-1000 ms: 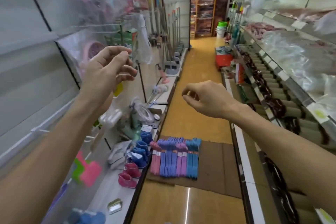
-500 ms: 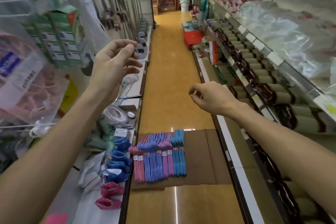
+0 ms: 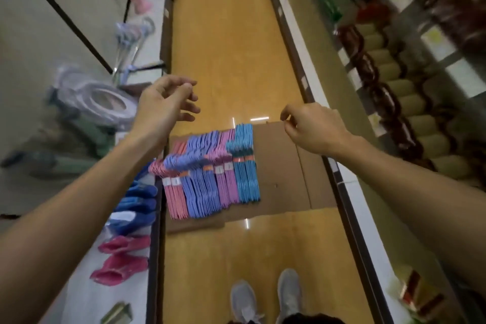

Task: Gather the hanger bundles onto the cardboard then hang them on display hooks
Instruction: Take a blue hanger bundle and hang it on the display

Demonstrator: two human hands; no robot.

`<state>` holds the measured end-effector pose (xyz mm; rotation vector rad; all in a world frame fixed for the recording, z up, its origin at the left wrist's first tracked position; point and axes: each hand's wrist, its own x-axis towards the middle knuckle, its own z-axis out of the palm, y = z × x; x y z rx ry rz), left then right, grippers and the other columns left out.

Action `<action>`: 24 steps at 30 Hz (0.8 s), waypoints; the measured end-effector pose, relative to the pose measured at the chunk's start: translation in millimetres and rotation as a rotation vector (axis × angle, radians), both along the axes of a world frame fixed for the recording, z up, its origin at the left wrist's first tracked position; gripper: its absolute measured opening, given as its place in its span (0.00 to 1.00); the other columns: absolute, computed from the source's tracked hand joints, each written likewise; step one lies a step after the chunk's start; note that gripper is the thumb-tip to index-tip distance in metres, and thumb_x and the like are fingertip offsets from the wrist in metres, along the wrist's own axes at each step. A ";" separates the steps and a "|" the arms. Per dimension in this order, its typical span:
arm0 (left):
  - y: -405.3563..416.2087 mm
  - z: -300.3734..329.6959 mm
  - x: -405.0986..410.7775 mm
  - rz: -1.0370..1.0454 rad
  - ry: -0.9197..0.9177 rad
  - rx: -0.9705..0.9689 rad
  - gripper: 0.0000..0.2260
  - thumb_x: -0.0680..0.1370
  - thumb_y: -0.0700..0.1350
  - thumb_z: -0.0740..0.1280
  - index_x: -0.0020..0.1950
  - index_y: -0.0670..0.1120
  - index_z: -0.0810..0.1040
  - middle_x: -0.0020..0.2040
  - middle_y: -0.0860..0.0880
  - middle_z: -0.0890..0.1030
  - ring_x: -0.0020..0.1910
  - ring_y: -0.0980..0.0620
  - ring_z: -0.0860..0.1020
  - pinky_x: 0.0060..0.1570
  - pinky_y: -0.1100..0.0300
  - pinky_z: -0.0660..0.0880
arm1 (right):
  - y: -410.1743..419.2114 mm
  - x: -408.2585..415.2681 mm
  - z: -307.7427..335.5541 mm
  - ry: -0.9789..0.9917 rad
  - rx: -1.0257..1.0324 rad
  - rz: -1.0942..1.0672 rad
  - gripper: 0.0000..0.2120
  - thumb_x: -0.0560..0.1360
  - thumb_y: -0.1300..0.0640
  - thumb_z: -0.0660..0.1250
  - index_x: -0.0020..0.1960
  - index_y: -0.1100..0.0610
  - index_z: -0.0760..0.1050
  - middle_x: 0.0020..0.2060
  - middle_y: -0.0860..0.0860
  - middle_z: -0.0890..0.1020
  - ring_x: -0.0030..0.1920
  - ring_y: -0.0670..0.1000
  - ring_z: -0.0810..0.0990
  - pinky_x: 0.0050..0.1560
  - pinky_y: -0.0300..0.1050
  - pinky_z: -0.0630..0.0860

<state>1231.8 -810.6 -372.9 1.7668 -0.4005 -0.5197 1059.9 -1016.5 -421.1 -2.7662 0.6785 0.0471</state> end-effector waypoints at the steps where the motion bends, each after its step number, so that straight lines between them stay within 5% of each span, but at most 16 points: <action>1: -3.1 -32.5 0.0 0.008 0.025 0.014 0.05 0.82 0.40 0.62 0.53 0.47 0.78 0.40 0.48 0.79 0.36 0.53 0.80 0.39 0.58 0.77 | -5.2 0.4 -29.1 0.018 0.023 -0.007 0.11 0.81 0.51 0.61 0.61 0.51 0.76 0.50 0.49 0.83 0.49 0.51 0.81 0.50 0.53 0.80; 10: -36.0 -275.8 12.8 -0.010 0.052 0.126 0.07 0.83 0.41 0.62 0.57 0.45 0.78 0.42 0.49 0.79 0.36 0.54 0.80 0.39 0.59 0.78 | -37.8 9.9 -272.9 0.133 0.153 -0.120 0.12 0.82 0.54 0.62 0.64 0.53 0.75 0.54 0.50 0.82 0.52 0.50 0.80 0.54 0.50 0.77; 18: -66.7 -437.3 33.2 0.153 0.198 -0.031 0.07 0.82 0.39 0.62 0.50 0.48 0.78 0.39 0.50 0.77 0.34 0.51 0.79 0.36 0.58 0.75 | -46.0 41.0 -459.1 0.121 0.299 -0.184 0.13 0.81 0.59 0.63 0.64 0.59 0.76 0.56 0.55 0.81 0.54 0.52 0.79 0.52 0.45 0.76; 24: -82.6 -538.1 42.2 0.214 0.213 -0.053 0.05 0.81 0.40 0.64 0.56 0.48 0.76 0.54 0.43 0.77 0.36 0.50 0.79 0.35 0.58 0.77 | -42.8 63.9 -539.9 0.152 0.311 -0.185 0.12 0.80 0.52 0.62 0.61 0.54 0.77 0.53 0.52 0.82 0.50 0.54 0.80 0.53 0.54 0.80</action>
